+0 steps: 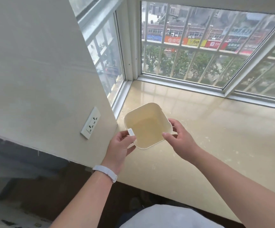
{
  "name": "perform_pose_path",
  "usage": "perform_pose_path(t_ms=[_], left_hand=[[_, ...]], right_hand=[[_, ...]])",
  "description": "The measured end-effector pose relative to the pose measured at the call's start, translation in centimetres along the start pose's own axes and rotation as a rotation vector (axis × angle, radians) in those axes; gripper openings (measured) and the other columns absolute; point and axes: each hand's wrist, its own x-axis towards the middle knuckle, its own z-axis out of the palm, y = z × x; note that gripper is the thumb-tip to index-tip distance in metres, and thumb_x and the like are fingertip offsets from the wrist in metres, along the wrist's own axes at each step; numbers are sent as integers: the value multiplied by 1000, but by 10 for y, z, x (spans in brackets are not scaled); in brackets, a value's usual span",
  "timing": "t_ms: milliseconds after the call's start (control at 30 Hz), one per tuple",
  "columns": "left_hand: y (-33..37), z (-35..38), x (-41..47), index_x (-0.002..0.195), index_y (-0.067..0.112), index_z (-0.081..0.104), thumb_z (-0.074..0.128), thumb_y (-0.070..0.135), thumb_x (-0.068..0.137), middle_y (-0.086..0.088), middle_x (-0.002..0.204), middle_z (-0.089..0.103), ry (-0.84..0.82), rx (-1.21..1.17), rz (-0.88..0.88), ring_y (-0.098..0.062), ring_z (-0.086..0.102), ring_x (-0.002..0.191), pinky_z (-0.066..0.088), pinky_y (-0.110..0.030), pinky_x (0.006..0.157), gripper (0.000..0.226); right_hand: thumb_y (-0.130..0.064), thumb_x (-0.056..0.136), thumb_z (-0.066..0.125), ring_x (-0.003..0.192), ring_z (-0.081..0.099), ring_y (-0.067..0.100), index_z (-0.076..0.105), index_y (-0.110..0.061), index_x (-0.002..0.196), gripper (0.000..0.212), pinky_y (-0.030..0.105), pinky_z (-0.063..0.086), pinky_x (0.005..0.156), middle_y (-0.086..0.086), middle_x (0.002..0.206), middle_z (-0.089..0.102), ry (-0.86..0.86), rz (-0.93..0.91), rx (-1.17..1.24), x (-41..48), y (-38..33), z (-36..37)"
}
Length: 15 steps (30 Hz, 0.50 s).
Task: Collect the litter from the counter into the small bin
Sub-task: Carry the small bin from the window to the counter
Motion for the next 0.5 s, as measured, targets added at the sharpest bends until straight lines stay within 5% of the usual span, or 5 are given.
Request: perform_pose_path(t_ms=[200,333,500], left_hand=[[17,-1,-16,120,6,68,70,18,77,-6,111,79,-157,2,44,-19,74,102,57,-35,87,45],[18,-1,-21,115,8,68,71,13,82,-4,106,79,-252,18,39,-18,74,98,58,-33,82,34],[19,6,-24,112,8,69,71,16,78,-4,104,78,-360,93,25,-18,73,96,57,-36,85,35]], right_hand=[[-36,81,59,117,52,0,49,-47,120,42,27,48,90,-16,127,56,126,-55,21,-35,-16,2],[-37,80,60,115,57,9,49,-38,130,51,24,46,84,-13,127,57,219,-33,26,-59,-16,4],[-37,80,59,115,52,-3,47,-45,122,45,18,45,82,-15,128,56,338,-17,36,-92,-17,10]])
